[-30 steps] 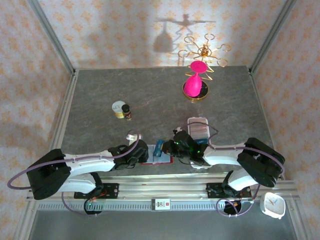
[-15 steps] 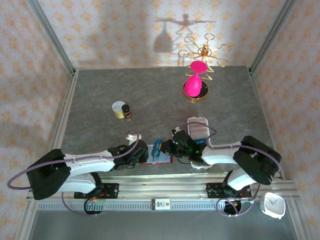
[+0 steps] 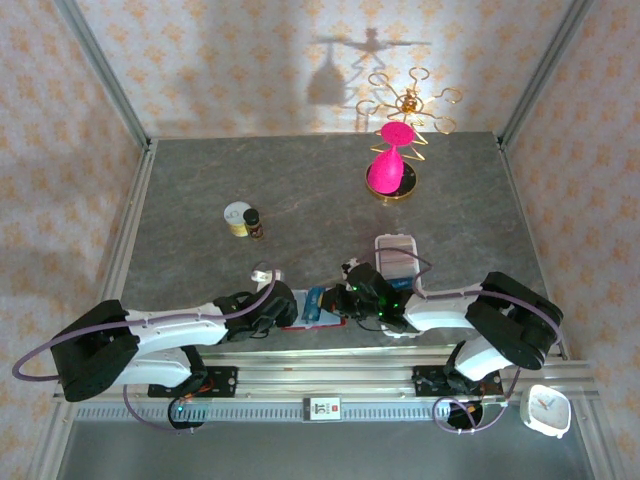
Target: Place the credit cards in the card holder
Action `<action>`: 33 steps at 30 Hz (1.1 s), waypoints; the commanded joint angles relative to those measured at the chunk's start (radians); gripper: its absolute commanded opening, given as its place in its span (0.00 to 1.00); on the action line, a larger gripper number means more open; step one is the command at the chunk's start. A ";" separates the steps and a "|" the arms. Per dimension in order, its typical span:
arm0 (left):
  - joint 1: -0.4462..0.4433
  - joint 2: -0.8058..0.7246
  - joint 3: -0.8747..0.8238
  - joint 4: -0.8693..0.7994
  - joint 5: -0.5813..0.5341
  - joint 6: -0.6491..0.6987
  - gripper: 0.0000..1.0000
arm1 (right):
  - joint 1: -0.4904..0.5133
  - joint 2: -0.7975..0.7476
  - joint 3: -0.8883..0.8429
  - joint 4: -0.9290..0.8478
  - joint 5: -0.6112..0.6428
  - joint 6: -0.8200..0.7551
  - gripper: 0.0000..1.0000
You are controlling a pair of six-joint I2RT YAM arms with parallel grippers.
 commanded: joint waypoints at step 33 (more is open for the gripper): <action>-0.005 0.005 -0.071 0.093 0.059 -0.037 0.36 | 0.008 0.179 0.122 -0.020 -0.132 -0.060 0.00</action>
